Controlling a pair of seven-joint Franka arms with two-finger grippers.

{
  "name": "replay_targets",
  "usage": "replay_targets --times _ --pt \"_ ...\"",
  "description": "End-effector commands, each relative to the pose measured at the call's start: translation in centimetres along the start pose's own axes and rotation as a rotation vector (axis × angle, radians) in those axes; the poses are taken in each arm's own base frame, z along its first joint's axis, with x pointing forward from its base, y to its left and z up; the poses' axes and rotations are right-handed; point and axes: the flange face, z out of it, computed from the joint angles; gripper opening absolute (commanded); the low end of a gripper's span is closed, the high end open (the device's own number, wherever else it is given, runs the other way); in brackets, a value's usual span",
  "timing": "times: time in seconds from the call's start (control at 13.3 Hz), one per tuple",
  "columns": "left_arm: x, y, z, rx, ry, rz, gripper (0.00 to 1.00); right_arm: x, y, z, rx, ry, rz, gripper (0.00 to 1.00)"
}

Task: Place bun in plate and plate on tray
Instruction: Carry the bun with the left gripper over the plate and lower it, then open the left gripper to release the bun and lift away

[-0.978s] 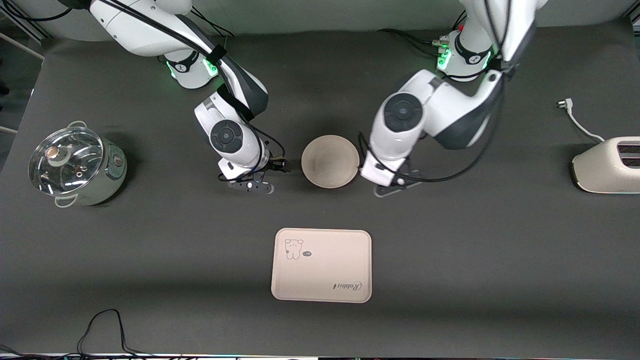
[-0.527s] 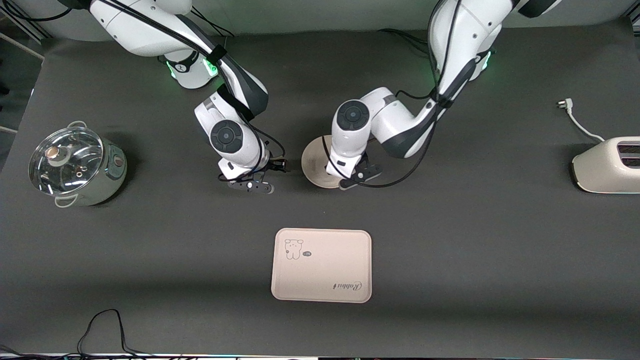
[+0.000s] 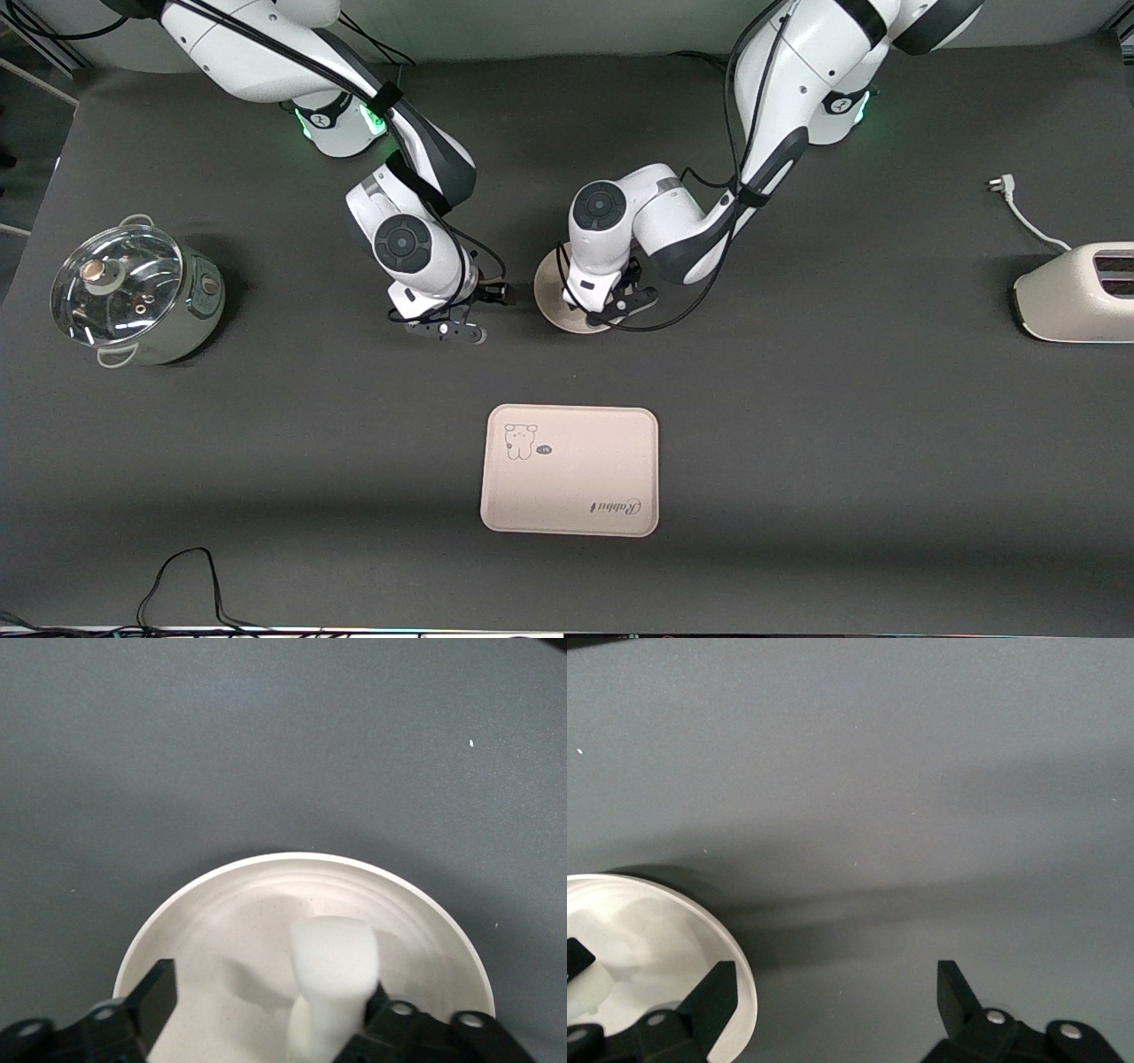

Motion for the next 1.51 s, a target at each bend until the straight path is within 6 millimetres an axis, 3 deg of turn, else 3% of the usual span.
replay_targets --times 0.0,0.38,0.6,0.75,0.9,1.05,1.28,1.43 --pt "-0.3 0.1 -0.5 0.009 0.025 -0.016 1.0 -0.2 -0.3 0.3 0.001 0.024 -0.012 1.0" --pt "-3.0 0.4 -1.5 0.038 0.012 -0.042 1.0 -0.2 -0.3 0.4 0.002 0.025 -0.012 1.0" --pt "-3.1 0.4 -1.5 0.038 0.011 -0.048 1.0 -0.2 -0.6 0.4 0.02 0.034 -0.005 1.0" --pt "-2.1 0.3 -2.4 0.027 0.018 -0.053 1.0 -1.5 -2.6 1.5 0.051 0.048 -0.03 1.0" --pt "2.1 -0.7 -5.1 -0.005 0.045 -0.072 1.0 -3.2 -4.6 3.1 0.104 0.081 -0.072 1.0" --pt "6.9 -3.2 -8.8 0.006 0.079 -0.036 1.0 -3.6 -4.2 4.8 0.146 0.11 -0.088 1.0" --pt "15.4 -9.4 -14.3 0.005 0.052 0.032 1.0 -4.3 -4.8 5.9 0.17 0.126 -0.105 1.0" --pt "21.0 -15.4 -17.6 0.013 0.011 0.107 1.0 -4.7 -5.2 7.0 0.182 0.122 -0.11 1.0"
